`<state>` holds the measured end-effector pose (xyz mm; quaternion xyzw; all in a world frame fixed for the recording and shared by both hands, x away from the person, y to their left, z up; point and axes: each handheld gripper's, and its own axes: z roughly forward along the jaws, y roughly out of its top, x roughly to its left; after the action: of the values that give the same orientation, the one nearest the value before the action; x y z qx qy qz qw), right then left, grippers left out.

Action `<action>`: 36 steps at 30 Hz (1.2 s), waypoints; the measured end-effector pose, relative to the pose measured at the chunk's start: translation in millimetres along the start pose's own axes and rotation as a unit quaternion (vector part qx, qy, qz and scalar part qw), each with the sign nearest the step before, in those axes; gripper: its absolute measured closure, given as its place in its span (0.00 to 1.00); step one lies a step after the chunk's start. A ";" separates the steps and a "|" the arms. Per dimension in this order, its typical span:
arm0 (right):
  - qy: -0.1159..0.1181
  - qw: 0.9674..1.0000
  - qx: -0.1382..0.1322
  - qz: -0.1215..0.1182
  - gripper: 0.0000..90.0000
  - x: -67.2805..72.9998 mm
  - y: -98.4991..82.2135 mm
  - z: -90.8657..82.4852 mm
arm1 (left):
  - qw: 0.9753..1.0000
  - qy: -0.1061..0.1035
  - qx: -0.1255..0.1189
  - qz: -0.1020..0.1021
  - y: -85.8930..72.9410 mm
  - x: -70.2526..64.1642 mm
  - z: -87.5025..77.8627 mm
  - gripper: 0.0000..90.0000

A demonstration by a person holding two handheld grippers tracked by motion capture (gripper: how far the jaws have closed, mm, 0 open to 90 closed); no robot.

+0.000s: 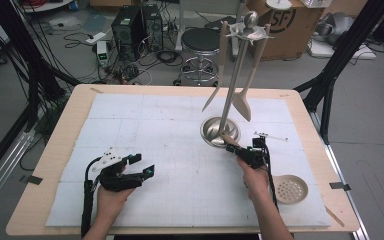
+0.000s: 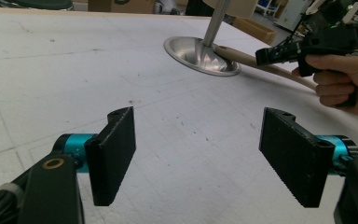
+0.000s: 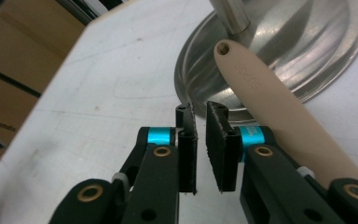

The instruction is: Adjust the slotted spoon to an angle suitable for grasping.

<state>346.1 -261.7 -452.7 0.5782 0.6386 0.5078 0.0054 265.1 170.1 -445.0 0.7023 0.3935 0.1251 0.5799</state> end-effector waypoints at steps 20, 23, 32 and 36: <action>-0.020 1.000 -0.006 0.007 0.71 -25.2 16.9 -54.3 | 1.000 -0.001 0.002 0.002 0.2 -1.6 4.6 0.31; -0.021 1.000 -0.005 -0.001 0.69 -24.4 20.0 -59.4 | 1.000 -0.001 0.002 0.004 0.4 -1.1 4.4 0.31; -0.028 1.000 0.007 0.002 0.66 -34.2 22.3 -76.5 | 1.000 -0.001 0.000 0.003 0.5 -1.8 5.1 0.31; -0.027 0.999 0.027 0.000 0.65 -36.7 23.5 -78.9 | 1.000 -0.003 0.004 0.004 0.5 -2.1 5.6 0.31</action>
<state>328.6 -344.0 -420.4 0.5914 0.6518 0.4747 0.0070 267.4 164.7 -445.7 0.7065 0.3896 0.1242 0.5776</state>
